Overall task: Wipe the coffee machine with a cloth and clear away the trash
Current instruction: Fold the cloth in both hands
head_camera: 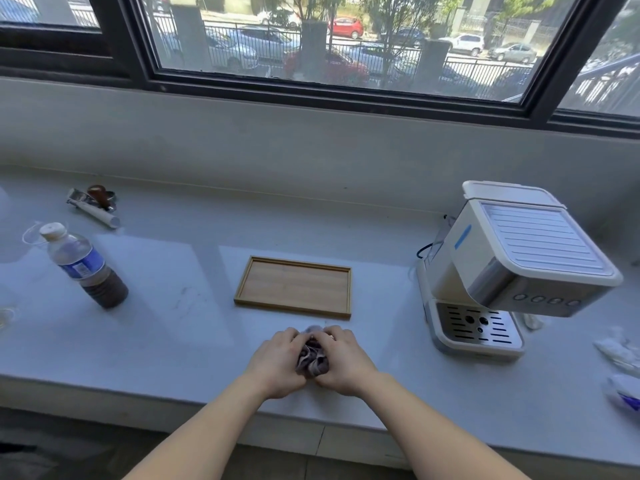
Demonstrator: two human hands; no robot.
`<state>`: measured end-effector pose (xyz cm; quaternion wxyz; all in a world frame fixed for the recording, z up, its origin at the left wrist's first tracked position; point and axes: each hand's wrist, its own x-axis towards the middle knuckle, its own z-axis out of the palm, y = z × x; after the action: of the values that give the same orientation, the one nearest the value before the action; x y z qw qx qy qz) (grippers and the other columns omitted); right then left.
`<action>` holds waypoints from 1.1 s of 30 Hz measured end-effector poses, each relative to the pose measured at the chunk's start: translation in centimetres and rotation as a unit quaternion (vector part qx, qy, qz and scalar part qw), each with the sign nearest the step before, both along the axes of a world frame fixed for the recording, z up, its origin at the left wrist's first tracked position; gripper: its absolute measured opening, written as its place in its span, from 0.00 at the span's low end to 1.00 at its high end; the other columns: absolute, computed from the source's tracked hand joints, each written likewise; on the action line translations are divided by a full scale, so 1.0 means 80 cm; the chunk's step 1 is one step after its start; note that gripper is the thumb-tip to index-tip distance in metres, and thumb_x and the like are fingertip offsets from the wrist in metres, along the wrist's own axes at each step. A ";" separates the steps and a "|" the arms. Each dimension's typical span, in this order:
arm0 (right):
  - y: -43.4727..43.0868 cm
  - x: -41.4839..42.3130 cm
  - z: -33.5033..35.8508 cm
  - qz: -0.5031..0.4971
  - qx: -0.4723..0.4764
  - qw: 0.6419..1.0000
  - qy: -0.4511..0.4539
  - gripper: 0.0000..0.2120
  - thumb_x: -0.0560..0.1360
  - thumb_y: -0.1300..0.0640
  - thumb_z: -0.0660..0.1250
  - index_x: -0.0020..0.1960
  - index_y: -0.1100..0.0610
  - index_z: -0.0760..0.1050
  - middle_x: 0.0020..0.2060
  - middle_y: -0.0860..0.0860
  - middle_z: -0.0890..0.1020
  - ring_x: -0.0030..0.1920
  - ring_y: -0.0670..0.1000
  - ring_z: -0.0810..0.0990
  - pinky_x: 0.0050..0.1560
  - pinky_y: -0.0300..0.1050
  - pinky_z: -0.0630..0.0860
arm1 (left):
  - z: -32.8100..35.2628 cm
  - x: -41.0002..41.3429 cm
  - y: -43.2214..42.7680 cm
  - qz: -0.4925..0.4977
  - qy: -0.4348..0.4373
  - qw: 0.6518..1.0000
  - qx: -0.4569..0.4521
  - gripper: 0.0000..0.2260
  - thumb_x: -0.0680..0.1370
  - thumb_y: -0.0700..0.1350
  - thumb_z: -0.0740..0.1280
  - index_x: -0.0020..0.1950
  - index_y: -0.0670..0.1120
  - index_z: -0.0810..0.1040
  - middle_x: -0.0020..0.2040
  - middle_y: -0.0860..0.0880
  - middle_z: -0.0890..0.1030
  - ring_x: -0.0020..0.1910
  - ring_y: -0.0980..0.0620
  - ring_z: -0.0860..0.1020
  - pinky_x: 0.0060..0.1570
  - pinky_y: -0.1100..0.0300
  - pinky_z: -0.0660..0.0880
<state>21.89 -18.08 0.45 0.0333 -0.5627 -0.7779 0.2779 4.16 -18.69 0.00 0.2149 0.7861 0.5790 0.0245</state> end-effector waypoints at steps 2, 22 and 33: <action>-0.002 0.007 0.008 0.009 -0.004 1.000 -0.004 0.37 0.67 0.51 0.70 0.73 0.43 0.60 0.67 0.50 0.67 0.68 0.55 0.63 0.64 0.50 0.72 | 0.008 -0.001 -0.001 -0.004 0.008 1.000 0.004 0.33 0.66 0.59 0.62 0.71 0.55 0.66 0.61 0.51 0.72 0.60 0.48 0.73 0.52 0.54 0.72; -0.035 0.120 0.053 -0.046 0.072 0.994 -0.070 0.37 0.73 0.42 0.69 0.76 0.51 0.60 0.71 0.51 0.66 0.71 0.55 0.63 0.67 0.52 0.69 | 0.064 0.105 -0.014 -0.041 0.094 0.994 0.046 0.24 0.70 0.51 0.64 0.65 0.49 0.67 0.59 0.49 0.70 0.61 0.46 0.71 0.55 0.51 0.71; -0.076 0.197 0.057 -0.146 0.068 0.984 -0.076 0.32 0.75 0.44 0.67 0.75 0.50 0.60 0.70 0.50 0.67 0.73 0.53 0.61 0.64 0.54 0.72 | 0.067 0.188 -0.025 -0.115 0.083 0.987 0.081 0.33 0.74 0.55 0.65 0.76 0.48 0.59 0.73 0.45 0.66 0.72 0.44 0.65 0.66 0.48 0.68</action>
<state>37.66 -24.18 5.00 0.0530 -0.6859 -0.7049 0.1728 19.22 -20.69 5.35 0.1037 0.8617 0.4964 -0.0188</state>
